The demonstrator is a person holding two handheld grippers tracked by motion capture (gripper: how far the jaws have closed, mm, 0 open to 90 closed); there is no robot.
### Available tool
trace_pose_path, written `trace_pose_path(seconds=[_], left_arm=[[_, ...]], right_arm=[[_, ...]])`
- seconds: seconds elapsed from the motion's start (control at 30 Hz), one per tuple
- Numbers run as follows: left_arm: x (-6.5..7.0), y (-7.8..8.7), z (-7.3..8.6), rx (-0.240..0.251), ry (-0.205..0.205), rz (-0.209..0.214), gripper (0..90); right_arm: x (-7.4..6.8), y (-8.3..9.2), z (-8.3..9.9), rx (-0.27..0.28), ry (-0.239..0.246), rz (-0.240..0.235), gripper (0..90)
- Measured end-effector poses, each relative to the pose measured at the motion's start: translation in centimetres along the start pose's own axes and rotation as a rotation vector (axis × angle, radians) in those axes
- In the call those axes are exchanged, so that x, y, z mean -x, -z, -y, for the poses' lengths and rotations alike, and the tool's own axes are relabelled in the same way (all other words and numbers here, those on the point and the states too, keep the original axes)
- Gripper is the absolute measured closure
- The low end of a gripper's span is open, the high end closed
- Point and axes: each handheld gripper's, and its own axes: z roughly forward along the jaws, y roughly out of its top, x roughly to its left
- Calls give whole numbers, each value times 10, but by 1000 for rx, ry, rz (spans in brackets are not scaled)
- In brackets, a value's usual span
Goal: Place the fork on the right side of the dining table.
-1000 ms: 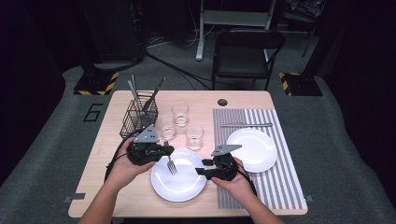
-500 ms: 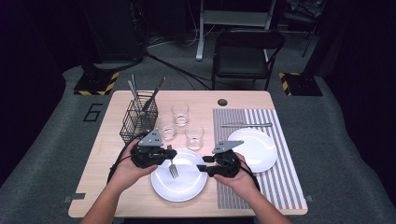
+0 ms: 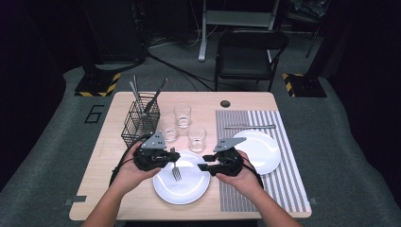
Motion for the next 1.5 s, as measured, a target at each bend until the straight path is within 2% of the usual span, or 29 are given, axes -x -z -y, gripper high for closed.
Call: trace_pose_path(seconds=[0.23,0.53,0.73,1.5], left_arm=[[1,-1,0,2,-2,1,865],[1,-4,0,2,-4,9,865],[1,-5,1,-7,-7,13,865],[5,-13,-1,-13,-37,46,865]], right_arm=[[-3,2,-9,-6,21,-12,630],[-5,5,-22,-1,71,-54,654],[-5,7,-29,2,63,-82,665],[-17,8,-55,26,118,-127,671]])
